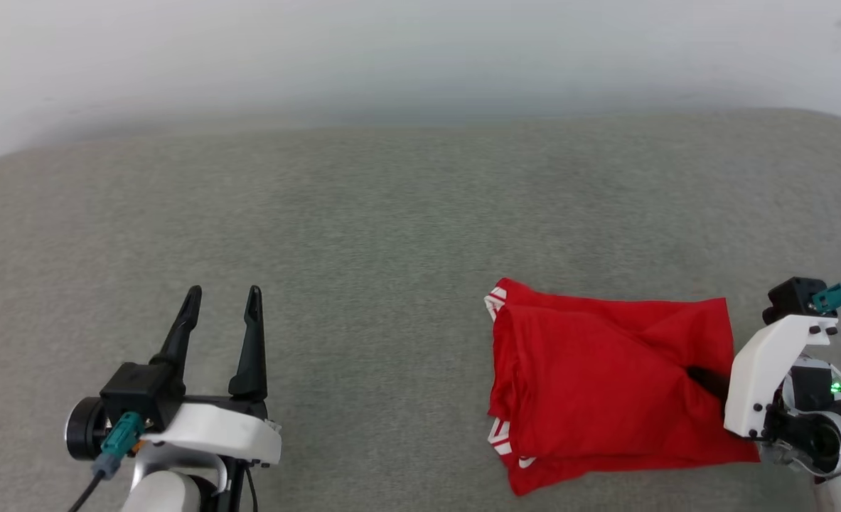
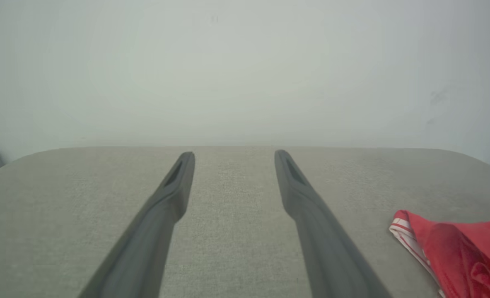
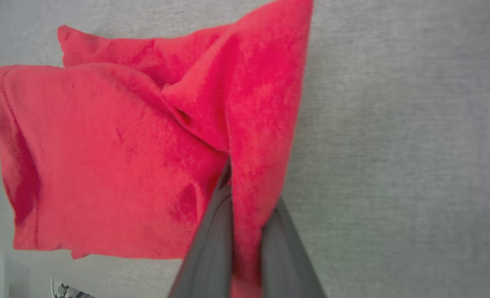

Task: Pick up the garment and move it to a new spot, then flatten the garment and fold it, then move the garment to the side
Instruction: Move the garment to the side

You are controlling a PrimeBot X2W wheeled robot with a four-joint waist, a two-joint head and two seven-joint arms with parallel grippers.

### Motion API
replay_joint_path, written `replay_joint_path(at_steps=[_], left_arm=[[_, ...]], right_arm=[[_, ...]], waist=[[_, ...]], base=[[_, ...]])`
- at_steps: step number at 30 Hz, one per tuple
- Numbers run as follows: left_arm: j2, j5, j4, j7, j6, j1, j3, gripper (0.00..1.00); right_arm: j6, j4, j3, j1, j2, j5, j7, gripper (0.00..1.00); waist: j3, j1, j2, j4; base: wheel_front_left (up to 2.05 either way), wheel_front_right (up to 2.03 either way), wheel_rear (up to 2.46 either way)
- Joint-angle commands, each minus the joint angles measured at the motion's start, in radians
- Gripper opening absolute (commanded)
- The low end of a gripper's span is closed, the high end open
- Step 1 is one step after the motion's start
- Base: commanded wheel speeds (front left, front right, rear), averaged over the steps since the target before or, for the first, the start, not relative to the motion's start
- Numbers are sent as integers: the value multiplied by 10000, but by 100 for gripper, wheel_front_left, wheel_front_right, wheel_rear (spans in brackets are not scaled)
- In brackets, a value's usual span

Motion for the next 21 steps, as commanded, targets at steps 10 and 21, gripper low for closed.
replay_joint_path(at_steps=[10, 21], left_arm=[[491, 441, -866, 652, -122, -1195, -258, 100], [1016, 848, -2169, 1429, -260, -2710, -299, 100]], right_arm=[[-6, 1507, 421, -2001, -410, -496, -1333, 0], [-6, 3098, -1024, -4247, -1488, -1683, -3603, 0]], waist=[[2032, -1, 0, -3020], [4164, -1, 0, -3057]], base=[[0, 0, 0], [0, 0, 0]])
